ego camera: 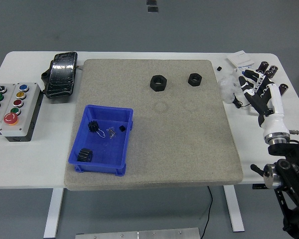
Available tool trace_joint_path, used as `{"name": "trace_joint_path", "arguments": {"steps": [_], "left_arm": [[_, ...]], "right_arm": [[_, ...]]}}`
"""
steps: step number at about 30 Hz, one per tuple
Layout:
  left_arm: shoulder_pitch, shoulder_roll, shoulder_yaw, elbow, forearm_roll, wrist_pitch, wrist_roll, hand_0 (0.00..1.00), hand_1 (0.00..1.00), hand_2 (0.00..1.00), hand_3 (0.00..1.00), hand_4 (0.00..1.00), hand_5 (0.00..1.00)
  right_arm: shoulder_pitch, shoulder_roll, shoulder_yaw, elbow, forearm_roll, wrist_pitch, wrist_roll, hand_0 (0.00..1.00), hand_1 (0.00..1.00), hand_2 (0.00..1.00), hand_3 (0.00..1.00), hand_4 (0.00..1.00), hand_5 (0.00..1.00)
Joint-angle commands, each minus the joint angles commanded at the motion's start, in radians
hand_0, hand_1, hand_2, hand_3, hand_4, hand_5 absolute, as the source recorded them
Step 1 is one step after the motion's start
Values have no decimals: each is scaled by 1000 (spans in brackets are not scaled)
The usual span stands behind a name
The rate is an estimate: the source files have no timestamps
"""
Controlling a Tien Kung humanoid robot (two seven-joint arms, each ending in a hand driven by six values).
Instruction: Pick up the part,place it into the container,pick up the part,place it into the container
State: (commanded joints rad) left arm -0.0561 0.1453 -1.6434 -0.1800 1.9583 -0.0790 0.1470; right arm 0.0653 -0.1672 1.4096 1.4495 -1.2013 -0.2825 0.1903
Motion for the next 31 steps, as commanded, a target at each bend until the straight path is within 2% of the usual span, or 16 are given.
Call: {"name": "trace_joint_path", "arguments": {"steps": [8,19,31], "left_arm": [[11,-23,-4,0,3,-3,5,662,571,579,630,708,424],[0,-18,8,0,-11,-1,0,662,571,579,629,707,421],[0,-31,8,0,-12,-1,5,662,571,578,629,709,421]], "right_arm": [[-16,2,31,18,9,-3,2,711,702,708,679,791,404],[-13,2,40,23,-1,-8,-4,699,691,709,673,794,412],[-13,5,52,27,-2,-8,-5,701,685,710,672,793,411]]}}
